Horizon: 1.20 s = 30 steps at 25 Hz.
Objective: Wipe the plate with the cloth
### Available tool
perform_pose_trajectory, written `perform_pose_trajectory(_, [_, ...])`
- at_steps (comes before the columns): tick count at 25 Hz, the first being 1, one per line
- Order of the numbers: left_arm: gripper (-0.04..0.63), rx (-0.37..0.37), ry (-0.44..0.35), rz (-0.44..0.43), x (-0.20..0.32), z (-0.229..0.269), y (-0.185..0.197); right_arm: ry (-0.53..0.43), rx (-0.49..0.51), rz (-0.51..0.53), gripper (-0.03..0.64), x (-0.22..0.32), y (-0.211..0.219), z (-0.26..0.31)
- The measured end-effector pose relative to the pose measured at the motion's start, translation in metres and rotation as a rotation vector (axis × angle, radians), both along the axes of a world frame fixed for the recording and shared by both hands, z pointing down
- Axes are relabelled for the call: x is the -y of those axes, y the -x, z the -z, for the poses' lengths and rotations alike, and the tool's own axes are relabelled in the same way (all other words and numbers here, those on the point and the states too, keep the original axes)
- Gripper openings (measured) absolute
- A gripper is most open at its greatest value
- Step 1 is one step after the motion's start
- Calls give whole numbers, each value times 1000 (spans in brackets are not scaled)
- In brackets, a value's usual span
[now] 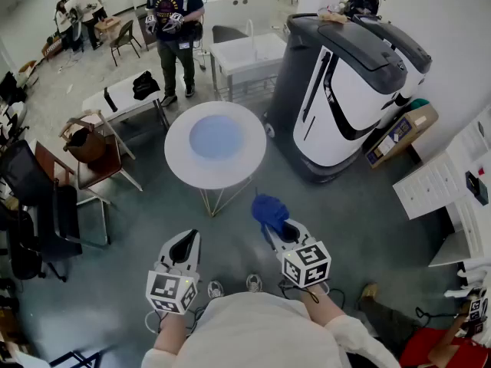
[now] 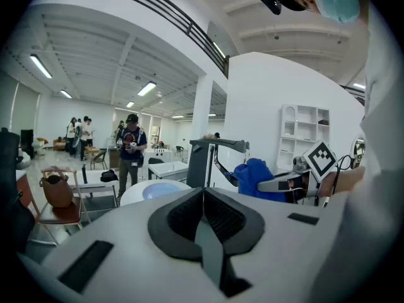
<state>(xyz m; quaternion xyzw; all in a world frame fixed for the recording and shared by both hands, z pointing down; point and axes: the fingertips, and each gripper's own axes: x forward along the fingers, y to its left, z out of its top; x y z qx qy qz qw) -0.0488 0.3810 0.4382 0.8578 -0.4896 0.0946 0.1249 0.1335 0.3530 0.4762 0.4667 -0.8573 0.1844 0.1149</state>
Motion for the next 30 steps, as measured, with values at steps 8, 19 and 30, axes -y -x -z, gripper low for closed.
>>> perform_pose_trajectory(8, [32, 2, 4, 32, -6, -1, -22, 0, 20, 42, 89, 2, -17, -1])
perform_pose_trajectory(19, [32, 13, 26, 93, -10, -15, -37, 41, 51, 83, 89, 6, -31, -19])
perform_pose_trajectory(30, [32, -60, 26, 70, 67, -19, -14, 36, 18, 58, 89, 72, -11, -14])
